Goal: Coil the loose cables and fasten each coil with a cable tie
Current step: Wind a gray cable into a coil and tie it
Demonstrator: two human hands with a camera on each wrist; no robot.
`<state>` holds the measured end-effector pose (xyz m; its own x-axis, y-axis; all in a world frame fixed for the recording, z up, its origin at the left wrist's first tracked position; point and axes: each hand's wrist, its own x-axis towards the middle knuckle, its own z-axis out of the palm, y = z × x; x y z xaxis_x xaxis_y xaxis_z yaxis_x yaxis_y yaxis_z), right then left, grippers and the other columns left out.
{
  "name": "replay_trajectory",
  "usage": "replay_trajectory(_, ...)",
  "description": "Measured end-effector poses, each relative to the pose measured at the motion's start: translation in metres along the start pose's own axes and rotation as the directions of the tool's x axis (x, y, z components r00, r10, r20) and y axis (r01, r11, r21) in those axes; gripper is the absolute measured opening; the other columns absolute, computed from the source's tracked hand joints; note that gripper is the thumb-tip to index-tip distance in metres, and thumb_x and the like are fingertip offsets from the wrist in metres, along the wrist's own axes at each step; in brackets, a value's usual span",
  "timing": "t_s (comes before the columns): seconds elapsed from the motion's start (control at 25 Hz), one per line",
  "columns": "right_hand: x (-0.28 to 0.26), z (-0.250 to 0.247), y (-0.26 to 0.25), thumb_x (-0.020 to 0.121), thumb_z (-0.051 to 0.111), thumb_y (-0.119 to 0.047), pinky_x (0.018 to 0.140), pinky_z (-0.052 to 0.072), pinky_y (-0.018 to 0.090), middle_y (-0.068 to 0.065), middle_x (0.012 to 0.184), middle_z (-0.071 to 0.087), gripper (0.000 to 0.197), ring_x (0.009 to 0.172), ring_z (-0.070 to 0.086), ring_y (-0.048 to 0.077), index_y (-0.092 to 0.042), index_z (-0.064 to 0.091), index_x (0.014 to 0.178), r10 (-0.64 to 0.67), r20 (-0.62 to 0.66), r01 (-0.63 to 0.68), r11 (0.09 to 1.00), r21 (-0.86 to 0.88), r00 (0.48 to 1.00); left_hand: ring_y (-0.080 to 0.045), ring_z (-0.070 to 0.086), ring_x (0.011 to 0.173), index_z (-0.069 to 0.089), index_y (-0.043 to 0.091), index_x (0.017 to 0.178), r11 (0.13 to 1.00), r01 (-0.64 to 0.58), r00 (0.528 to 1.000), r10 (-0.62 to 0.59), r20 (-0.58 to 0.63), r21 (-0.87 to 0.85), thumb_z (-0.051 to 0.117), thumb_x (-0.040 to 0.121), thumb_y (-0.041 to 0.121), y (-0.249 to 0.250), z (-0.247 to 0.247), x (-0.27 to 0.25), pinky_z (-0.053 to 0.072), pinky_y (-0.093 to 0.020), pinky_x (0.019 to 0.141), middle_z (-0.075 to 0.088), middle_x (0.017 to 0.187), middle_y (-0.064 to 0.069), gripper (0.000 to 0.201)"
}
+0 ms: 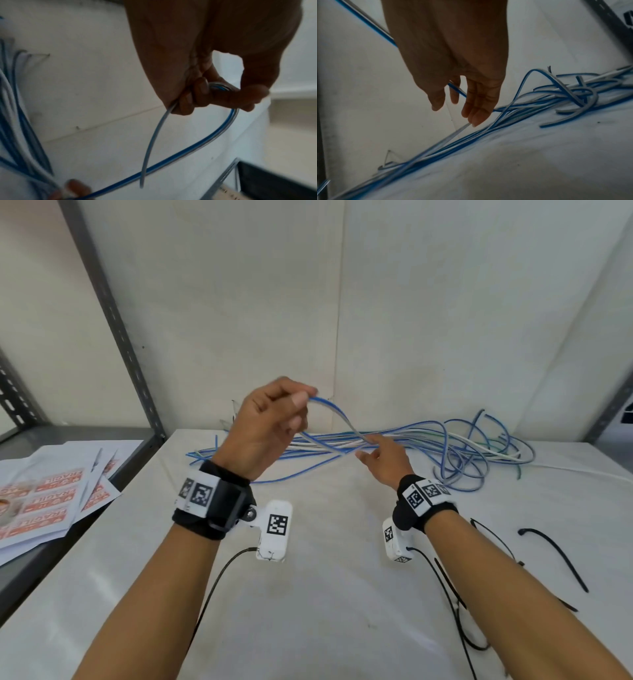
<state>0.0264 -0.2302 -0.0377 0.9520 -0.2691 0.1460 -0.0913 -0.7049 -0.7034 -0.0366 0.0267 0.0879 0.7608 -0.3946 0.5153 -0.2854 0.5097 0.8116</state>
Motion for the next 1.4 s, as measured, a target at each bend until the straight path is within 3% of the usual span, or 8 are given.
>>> replay_trajectory(0.2,0.009,-0.009,0.013,0.107,0.046,-0.03,0.078,0.045,0.038,0.021,0.12,0.065,0.033,0.11,0.062,0.04,-0.009,0.064,0.125,0.057,-0.12,-0.079,0.978,-0.193,0.991,-0.007,0.036,0.06,0.076,0.024,0.091,0.924,-0.168,0.985,0.175,-0.01,-0.345,0.08,0.081,0.03,0.039,-0.022,-0.001,0.029,-0.023,0.062,0.055,0.059,0.012,0.013)
replay_trajectory(0.28,0.014,-0.022,0.001,0.108,0.044,-0.024,0.076,0.047,0.039,0.02,0.107,0.069,0.031,0.105,0.065,0.041,-0.004,0.067,0.115,0.04,-0.191,-0.009,0.988,0.157,0.981,-0.005,0.039,0.058,0.076,0.027,0.097,0.953,-0.181,0.983,0.169,-0.07,-0.245,0.078,0.083,0.034,0.035,-0.03,0.001,0.032,-0.02,0.06,0.06,0.069,0.012,0.016)
replay_trajectory(0.4,0.01,-0.058,-0.044,0.109,0.044,-0.023,0.073,0.057,0.032,0.008,0.105,0.072,0.026,0.096,0.072,0.022,-0.01,0.063,0.119,0.048,-0.086,0.042,0.578,0.815,0.995,-0.002,0.038,0.057,0.068,0.025,0.121,0.994,-0.104,0.977,0.095,-0.193,-0.035,0.059,0.101,0.027,0.005,-0.035,0.006,0.03,-0.019,0.058,0.064,0.08,0.01,0.022)
replay_trajectory(0.72,-0.008,-0.132,-0.099,0.111,0.037,-0.031,0.08,0.056,0.028,0.01,0.112,0.075,0.032,0.105,0.071,0.021,-0.012,0.062,0.112,-0.11,-0.126,0.14,0.135,0.981,0.986,-0.007,0.016,0.051,0.05,0.016,0.09,0.997,0.044,0.918,-0.064,-0.391,-0.062,0.033,0.111,0.026,-0.037,-0.027,0.011,0.018,-0.02,0.046,0.02,0.061,0.007,0.029)
replay_trajectory(0.92,0.006,-0.09,-0.061,0.101,0.051,-0.03,0.072,0.06,0.036,0.014,0.094,0.075,0.025,0.08,0.071,0.018,-0.011,0.067,0.097,-0.038,-0.258,0.184,0.799,0.572,0.965,-0.007,0.016,0.047,0.045,0.018,0.081,0.978,0.031,0.864,-0.13,-0.487,-0.207,0.035,0.11,0.026,-0.053,-0.022,0.023,0.02,-0.019,0.041,0.018,0.058,0.007,0.032)
replay_trajectory(1.0,0.006,-0.077,-0.033,0.082,0.067,-0.04,0.073,0.059,0.044,0.011,0.081,0.074,0.026,0.069,0.069,0.016,-0.016,0.064,0.092,0.001,-0.044,0.008,0.979,0.205,0.999,-0.007,0.017,0.044,0.041,0.019,0.077,0.963,0.022,0.827,-0.168,-0.536,-0.268,0.036,0.11,0.026,-0.057,-0.024,0.027,0.02,-0.02,0.039,0.02,0.055,0.008,0.034)
replay_trajectory(1.16,-0.013,-0.068,-0.017,0.082,0.083,-0.029,0.093,0.053,0.044,0.019,0.107,0.073,0.073,0.101,0.069,0.033,-0.009,0.044,0.14,0.138,0.091,-0.104,0.946,-0.308,0.986,-0.009,0.015,0.047,0.034,0.022,0.073,0.941,-0.043,0.763,-0.186,-0.619,-0.337,0.037,0.108,0.025,-0.063,-0.033,0.031,0.019,-0.021,0.041,0.018,0.057,0.007,0.036)
replay_trajectory(1.4,-0.073,-0.047,-0.079,0.092,0.073,-0.036,0.052,0.049,0.026,0.011,0.075,0.074,0.035,0.058,0.071,0.019,-0.004,0.063,0.103,-0.1,0.098,0.066,0.951,0.302,0.99,-0.011,0.02,0.047,0.031,0.02,0.074,0.911,-0.168,0.617,-0.202,-0.76,-0.378,0.035,0.11,0.025,-0.081,-0.028,0.029,0.025,-0.022,0.042,0.022,0.057,0.006,0.037)
